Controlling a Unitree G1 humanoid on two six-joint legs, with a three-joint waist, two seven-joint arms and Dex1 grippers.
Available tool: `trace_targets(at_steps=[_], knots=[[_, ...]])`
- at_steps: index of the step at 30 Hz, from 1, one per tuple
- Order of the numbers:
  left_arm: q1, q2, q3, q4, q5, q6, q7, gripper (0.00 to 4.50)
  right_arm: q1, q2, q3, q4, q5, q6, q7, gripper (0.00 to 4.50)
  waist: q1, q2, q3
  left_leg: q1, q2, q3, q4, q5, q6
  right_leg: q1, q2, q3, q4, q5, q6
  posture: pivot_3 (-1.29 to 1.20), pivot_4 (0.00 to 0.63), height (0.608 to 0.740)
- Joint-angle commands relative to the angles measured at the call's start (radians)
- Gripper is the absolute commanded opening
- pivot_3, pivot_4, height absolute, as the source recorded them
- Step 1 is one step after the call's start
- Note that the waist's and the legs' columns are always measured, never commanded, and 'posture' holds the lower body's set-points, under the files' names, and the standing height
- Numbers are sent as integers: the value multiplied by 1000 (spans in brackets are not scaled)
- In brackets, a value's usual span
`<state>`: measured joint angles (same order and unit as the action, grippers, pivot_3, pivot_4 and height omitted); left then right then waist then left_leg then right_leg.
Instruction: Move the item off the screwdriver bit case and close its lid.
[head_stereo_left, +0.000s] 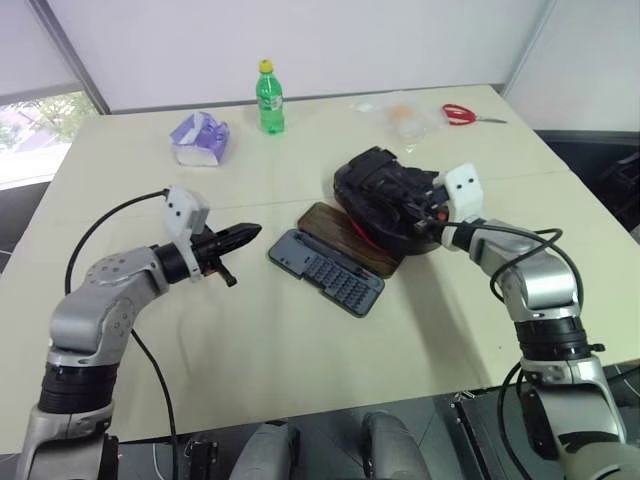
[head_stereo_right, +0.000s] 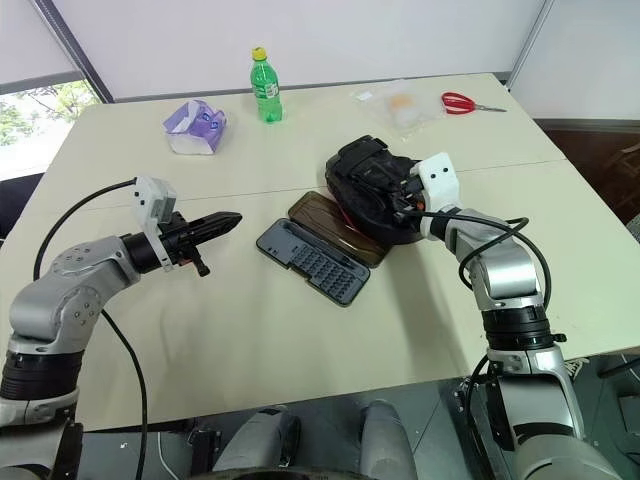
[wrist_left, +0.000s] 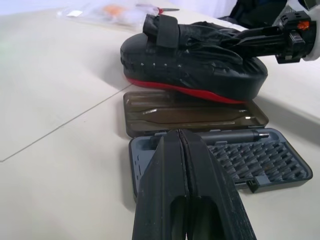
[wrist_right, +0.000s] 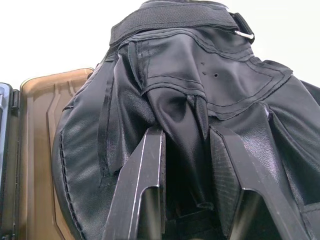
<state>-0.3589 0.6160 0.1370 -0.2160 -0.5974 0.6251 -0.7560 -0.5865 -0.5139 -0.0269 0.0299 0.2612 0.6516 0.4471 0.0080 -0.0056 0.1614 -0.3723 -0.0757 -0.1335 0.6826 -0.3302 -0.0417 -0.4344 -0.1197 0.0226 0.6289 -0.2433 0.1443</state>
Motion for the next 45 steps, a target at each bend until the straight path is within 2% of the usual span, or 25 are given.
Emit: trace_targets(at_steps=[1, 3, 7, 13, 22, 27, 39, 45], knots=[[-18, -1, 7, -15, 9, -22, 3, 0, 22, 5, -73, -36, 4, 44, -56, 1229, 3, 0, 0, 0, 0, 0, 0, 0, 0, 0, 0, 0, 0, 0, 0, 0, 150, 740], [-19, -2, 4, -14, 8, -22, 1, 0, 27, 14, -85, -49, 10, 63, -64, 1229, 4, 0, 0, 0, 0, 0, 0, 0, 0, 0, 0, 0, 0, 0, 0, 0, 150, 740], [-28, -1, -1, -1, 12, -24, -4, 0, 40, 23, -76, -64, 10, 76, -63, 46, 1, 0, 0, 0, 0, 0, 0, 0, 0, 0, 0, 0, 0, 0, 0, 0, 150, 740], [-31, -8, 0, 1, 18, -24, -2, 0, 25, 28, -93, -73, -3, 69, -103, 46, 0, 0, 0, 0, 0, 0, 0, 0, 0, 0, 0, 0, 0, 0, 0, 0, 150, 740], [-33, -24, -9, 0, 24, -26, 0, 0, -10, 30, -200, -83, -193, -119, -440, 46, 0, 1, 0, -2, -1, 1, -1, 0, 0, -3, 0, 0, 0, 0, 0, 0, 150, 740], [-42, -37, -20, 7, 32, -26, 0, 0, 39, 30, -246, -99, -291, -101, -583, 46, -13, 1, 0, -2, 0, 2, -2, 0, 0, -4, 0, 1, 1, 0, 0, 0, 150, 740], [-44, -41, -27, 13, 44, -32, 1, 0, 72, 52, -387, 40, -339, -48, -769, 46, -26, 2, 1, -2, 0, 4, -3, 0, 0, -6, 0, 2, 2, 0, 0, 0, 150, 740], [-38, -40, -26, 11, 49, -33, 2, 0, 80, 84, -407, 48, -302, -41, -764, 46, -27, 2, 1, -2, 0, 4, -3, 0, 0, -5, 0, 2, 2, 0, 0, 0, 150, 740]])
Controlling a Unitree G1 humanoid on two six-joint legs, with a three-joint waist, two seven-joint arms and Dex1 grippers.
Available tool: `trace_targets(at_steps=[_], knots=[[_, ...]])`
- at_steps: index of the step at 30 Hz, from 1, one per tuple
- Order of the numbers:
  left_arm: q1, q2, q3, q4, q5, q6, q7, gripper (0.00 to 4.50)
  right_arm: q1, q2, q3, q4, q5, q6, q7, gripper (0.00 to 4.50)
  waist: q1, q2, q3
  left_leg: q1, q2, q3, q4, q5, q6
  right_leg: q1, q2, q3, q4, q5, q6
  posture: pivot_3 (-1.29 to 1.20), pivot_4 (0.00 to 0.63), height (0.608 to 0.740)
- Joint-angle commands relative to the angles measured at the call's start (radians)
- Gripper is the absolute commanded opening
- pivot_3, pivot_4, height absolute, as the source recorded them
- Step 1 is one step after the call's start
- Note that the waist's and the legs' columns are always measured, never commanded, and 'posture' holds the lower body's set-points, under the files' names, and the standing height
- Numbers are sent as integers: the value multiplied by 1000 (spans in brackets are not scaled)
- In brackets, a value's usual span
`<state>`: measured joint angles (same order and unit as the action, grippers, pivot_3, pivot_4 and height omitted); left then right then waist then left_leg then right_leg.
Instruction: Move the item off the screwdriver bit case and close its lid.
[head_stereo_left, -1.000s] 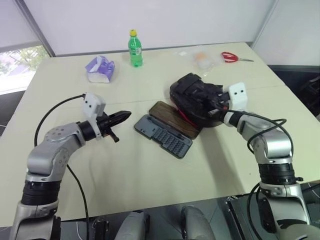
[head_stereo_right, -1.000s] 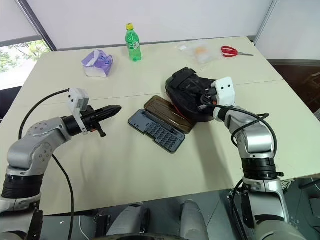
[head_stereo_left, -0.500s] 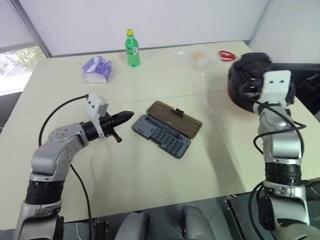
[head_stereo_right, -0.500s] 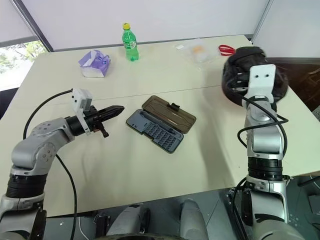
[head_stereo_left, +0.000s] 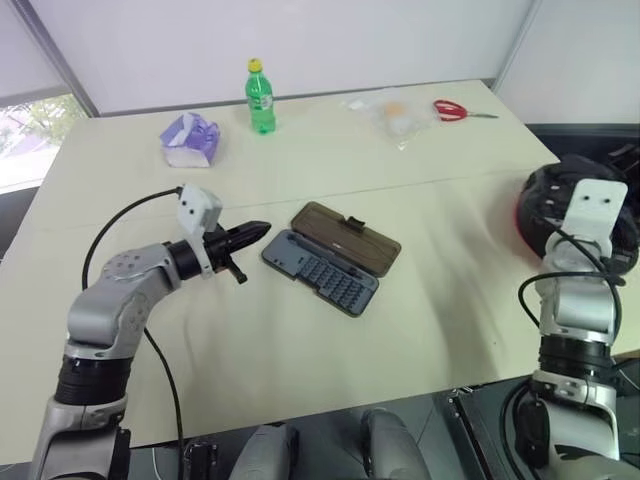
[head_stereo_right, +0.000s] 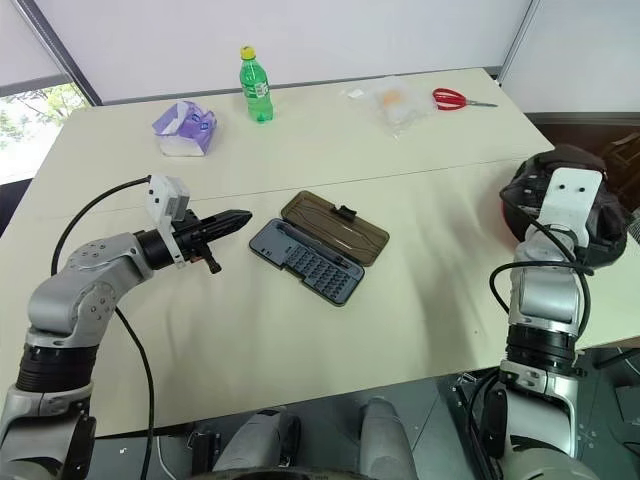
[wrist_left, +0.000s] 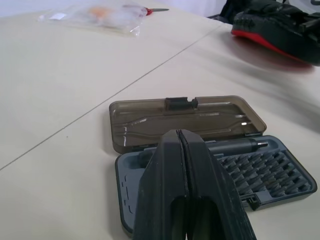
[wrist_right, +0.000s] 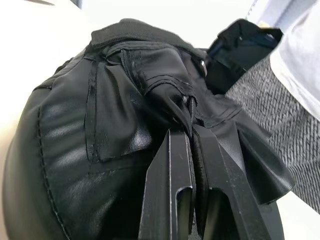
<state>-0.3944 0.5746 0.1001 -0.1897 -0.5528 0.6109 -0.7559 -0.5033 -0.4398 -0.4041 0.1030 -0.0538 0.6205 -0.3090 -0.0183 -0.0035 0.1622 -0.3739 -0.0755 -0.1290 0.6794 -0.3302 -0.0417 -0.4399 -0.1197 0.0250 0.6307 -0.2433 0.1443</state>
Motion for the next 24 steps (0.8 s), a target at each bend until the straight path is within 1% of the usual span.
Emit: trace_targets(at_steps=[1, 3, 4, 5, 6, 7, 10, 11, 14, 19, 22, 24], knots=[[-3, 2, 11, -15, 5, -19, 2, 0, -6, 23, -49, -28, 28, -3, -13, 296, -1, 0, 0, 0, 0, 0, 0, 0, 0, 0, 0, 0, 0, 0, 0, 0, 150, 740], [-3, 2, 9, -13, 5, -20, 1, 0, -11, 36, -74, -31, 46, 13, -19, 810, 1, 0, 0, 0, 0, 0, 0, 0, 0, 0, 0, 0, 0, 0, 0, 0, 150, 740], [-3, 2, 8, -12, 5, -20, 0, 0, -11, 35, -77, -32, 47, 16, -18, 1316, 2, 0, 0, 0, 0, 0, 0, 0, 0, 0, 0, 0, 0, 0, 0, 0, 150, 740], [-4, 2, 7, -10, 6, -21, 0, 0, -11, 32, -78, -35, 46, 16, -16, 1715, 2, 0, 0, 0, 0, 0, 0, 0, 0, 0, 0, 0, 0, 0, 0, 0, 150, 740], [-4, 1, 7, -9, 6, -21, 0, 0, -10, 29, -79, -39, 45, 16, -16, 2292, 2, 0, 0, 0, 0, 0, 1, 0, 0, 0, 0, 0, 0, 0, 0, 0, 150, 740], [-4, 1, 7, -8, 6, -22, 0, 0, -9, 27, -79, -49, 39, 14, -20, 2712, 1, 0, 0, 0, 0, 0, 1, 0, 0, 1, 0, 0, 0, 0, 0, 0, 150, 740], [-6, 0, 6, -5, 7, -23, -1, 0, -3, 27, -78, -97, 25, 4, -30, 4267, -1, 0, 0, 0, 0, 0, 1, 0, 0, 0, 0, 0, 0, 0, 0, 0, 150, 740], [-7, -1, 6, -3, 8, -23, -1, 0, 0, 29, -74, -122, 23, 5, -27, 4459, -1, 1, 0, 0, 0, 0, 0, 0, 0, 0, 0, 0, 0, 0, 0, 0, 150, 740], [-10, -2, 6, 0, 9, -23, -3, 0, 8, 40, -43, -215, 24, 20, -4, 4459, -1, 1, 0, 0, 0, 0, 0, 0, 0, 0, 0, 0, 0, 0, 0, 0, 150, 740], [-12, 0, 8, 2, 10, -24, -5, 0, -7, 41, 63, -371, 64, 73, 120, 4459, -2, 1, 0, 0, 0, 0, 0, 0, 0, 0, 0, 0, 0, 0, 0, 0, 150, 740], [-12, -1, 6, 2, 11, -21, -6, 0, -63, 64, 134, -434, 173, 220, 250, 4459, -2, 1, 0, 0, 0, 0, 0, 0, 0, 0, 0, 0, 0, 0, 0, 0, 150, 740], [-13, 0, 4, 3, 12, -21, -8, 0, -108, 92, 149, -456, 269, 345, 324, 4459, -2, 1, 0, 0, 1, 0, 0, 0, 0, 0, 0, 0, 0, 0, 0, 0, 150, 740]])
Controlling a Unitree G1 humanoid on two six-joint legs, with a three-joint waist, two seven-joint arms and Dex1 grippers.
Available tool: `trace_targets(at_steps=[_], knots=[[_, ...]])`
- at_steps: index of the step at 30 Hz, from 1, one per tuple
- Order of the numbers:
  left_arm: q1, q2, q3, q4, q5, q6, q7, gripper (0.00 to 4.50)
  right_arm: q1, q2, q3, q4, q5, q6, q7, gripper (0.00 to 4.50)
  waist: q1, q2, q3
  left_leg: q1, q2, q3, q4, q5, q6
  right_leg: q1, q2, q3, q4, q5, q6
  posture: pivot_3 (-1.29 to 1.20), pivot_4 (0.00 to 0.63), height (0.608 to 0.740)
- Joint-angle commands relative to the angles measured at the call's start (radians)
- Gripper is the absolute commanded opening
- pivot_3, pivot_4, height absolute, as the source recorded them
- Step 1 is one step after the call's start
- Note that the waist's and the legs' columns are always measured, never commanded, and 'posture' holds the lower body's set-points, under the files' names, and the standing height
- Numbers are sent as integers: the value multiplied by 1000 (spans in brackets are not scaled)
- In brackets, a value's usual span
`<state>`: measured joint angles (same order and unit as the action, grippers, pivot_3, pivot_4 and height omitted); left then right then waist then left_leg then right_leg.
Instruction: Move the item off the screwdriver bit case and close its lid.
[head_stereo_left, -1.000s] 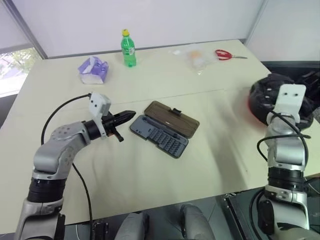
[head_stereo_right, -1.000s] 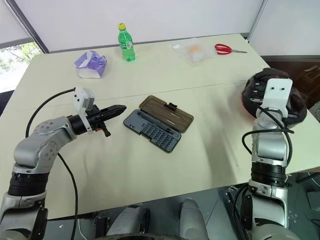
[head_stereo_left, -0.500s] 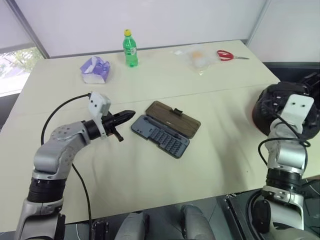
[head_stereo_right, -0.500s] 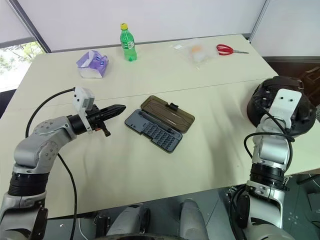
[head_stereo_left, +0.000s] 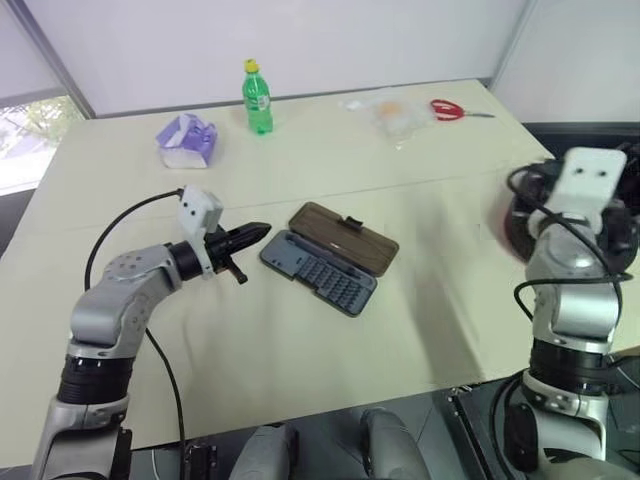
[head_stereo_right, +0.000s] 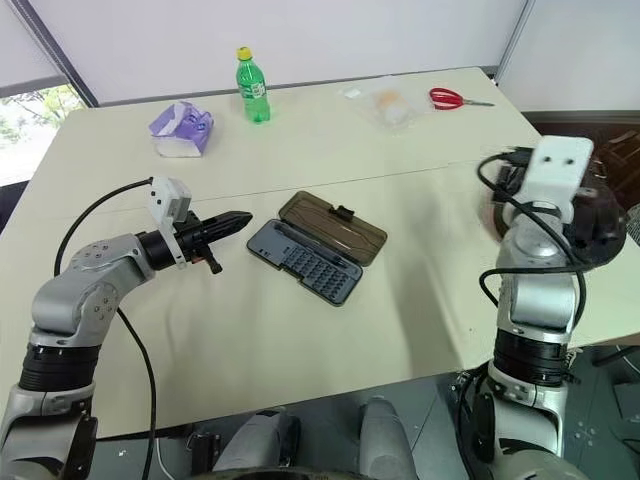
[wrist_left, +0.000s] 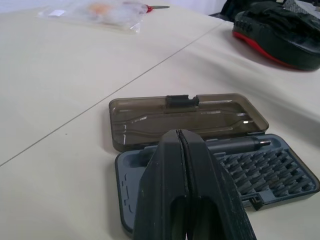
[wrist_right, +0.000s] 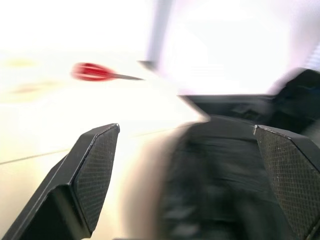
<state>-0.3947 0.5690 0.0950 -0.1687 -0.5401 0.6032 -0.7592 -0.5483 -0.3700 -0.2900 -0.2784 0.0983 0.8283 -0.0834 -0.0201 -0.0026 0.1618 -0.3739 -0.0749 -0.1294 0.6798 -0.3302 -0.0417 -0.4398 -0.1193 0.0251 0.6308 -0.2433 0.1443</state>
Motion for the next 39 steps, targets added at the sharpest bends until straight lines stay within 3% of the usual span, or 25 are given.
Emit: trace_targets(at_steps=[1, 7, 17, 30, 37, 39], knots=[[-13, 6, 9, -17, -1, -14, -5, 0, -77, 29, 35, -80, 142, 183, 117, 4459, 0, 0, 0, 0, 0, 0, 0, 0, 0, 0, 0, 0, 0, 0, 0, 0, 150, 740], [-13, 6, 10, -19, 0, -12, -4, 0, -92, -28, 137, -51, 258, 434, 278, 4459, 8, 0, 0, -1, -1, -3, 0, 0, 0, 1, -1, -1, -1, 0, 0, 0, 150, 740], [11, 10, 21, -46, -6, -2, 8, 0, -122, -84, 332, 29, 213, 491, 319, 4459, 2, 0, 0, -1, -1, -2, 0, 0, 0, 0, -1, -1, 0, 0, 0, 0, 150, 740], [43, 13, 31, -91, -11, 16, 35, 0, -124, -49, 392, 140, 129, 439, 281, 4459, 3, 0, 0, -1, -1, -2, 0, 0, 0, -1, -1, -1, 0, 0, 0, 0, 150, 740], [45, 7, 21, -100, -12, 19, 43, 0, -122, -20, 354, 171, 97, 446, 245, 4459, 5, 0, 0, -1, -1, -2, 0, 0, 0, 0, -1, -1, 0, 0, 0, 0, 150, 740], [42, 5, 16, -101, -12, 21, 44, 0, -120, -15, 360, 177, 84, 446, 235, 3957, 5, 0, 0, -1, -1, -2, 0, 0, 0, 0, -1, -1, 0, 0, 0, 0, 150, 740]])
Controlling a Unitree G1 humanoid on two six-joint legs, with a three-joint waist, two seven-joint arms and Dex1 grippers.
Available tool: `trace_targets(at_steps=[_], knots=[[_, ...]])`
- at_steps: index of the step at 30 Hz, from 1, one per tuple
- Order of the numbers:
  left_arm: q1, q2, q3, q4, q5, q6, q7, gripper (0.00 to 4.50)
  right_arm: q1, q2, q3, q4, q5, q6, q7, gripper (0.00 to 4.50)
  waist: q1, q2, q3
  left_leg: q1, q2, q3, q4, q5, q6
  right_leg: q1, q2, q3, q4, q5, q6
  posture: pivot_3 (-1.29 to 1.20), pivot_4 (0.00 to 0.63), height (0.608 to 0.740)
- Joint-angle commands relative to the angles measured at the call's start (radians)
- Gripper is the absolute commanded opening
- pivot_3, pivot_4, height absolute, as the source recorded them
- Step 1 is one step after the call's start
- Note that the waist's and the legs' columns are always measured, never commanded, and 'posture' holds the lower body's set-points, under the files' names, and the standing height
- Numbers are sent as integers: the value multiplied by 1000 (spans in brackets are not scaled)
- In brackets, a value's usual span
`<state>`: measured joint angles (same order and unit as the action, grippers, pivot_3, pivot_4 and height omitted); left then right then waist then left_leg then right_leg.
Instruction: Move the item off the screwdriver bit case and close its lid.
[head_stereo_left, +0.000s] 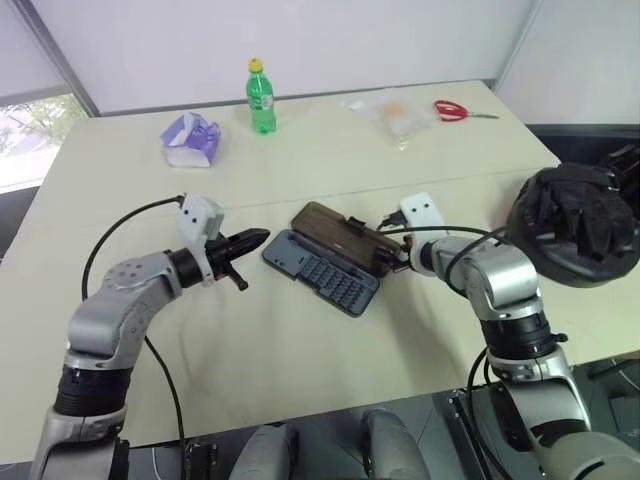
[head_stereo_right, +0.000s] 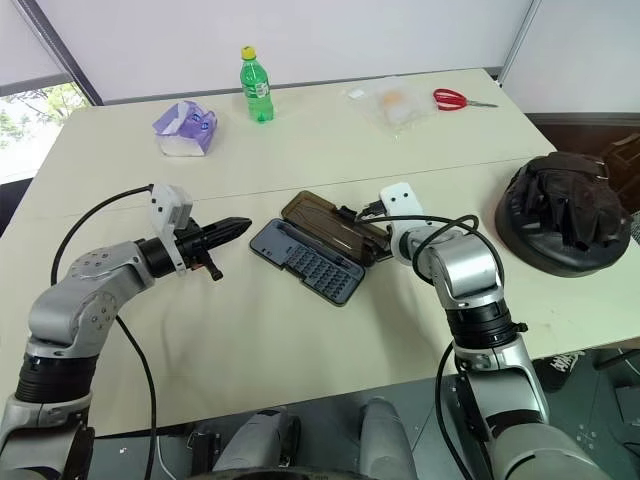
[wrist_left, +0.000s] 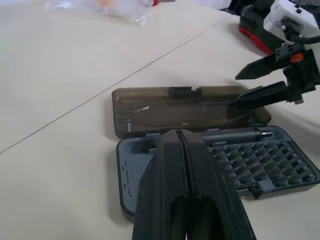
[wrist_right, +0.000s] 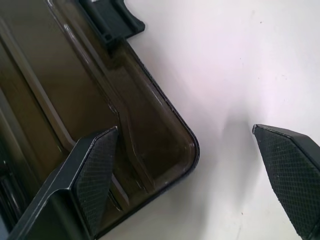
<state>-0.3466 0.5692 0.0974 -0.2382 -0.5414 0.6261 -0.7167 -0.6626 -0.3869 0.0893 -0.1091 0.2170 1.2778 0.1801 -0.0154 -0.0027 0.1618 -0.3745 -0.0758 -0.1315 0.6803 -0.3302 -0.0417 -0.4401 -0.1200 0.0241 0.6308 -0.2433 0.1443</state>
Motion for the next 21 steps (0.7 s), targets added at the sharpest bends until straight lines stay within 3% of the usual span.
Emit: trace_targets(at_steps=[1, 4, 8, 16, 21], knots=[[-7, 4, 12, -33, -11, -1, 2, 0, -5, 4, -17, 9, -38, -4, -30, 3692, 0, 0, 0, 0, 0, 0, 0, 0, 0, 0, 0, 0, 0, 0, 0, 0, 150, 740], [-10, 2, 11, -34, -10, 0, 4, 0, -5, 12, -18, 15, -40, -3, -31, 2301, 4, 0, 0, 0, 0, 0, 0, 0, 0, 0, 0, 0, 0, 0, 0, 0, 150, 740], [-11, 1, 10, -35, -8, -1, 6, 0, -13, 15, -16, 35, -47, -6, -24, 123, -1, -1, -1, 0, 0, 0, 1, 0, 0, 1, 0, 0, 0, 0, 0, 0, 150, 740], [-7, 1, 19, -38, -4, -9, 20, 0, -35, -1, 33, 77, -64, -43, 26, 42, -6, -3, -2, 2, 1, 1, 1, 0, -1, 1, 1, 0, 0, 1, -1, 0, 150, 740], [-3, 1, 24, -40, -6, -12, 30, 0, -48, -65, 143, 104, -90, -178, 142, 42, -6, -3, -2, 2, 1, 1, 1, 0, -1, 1, 1, 0, 0, 1, -1, 0, 150, 740]])
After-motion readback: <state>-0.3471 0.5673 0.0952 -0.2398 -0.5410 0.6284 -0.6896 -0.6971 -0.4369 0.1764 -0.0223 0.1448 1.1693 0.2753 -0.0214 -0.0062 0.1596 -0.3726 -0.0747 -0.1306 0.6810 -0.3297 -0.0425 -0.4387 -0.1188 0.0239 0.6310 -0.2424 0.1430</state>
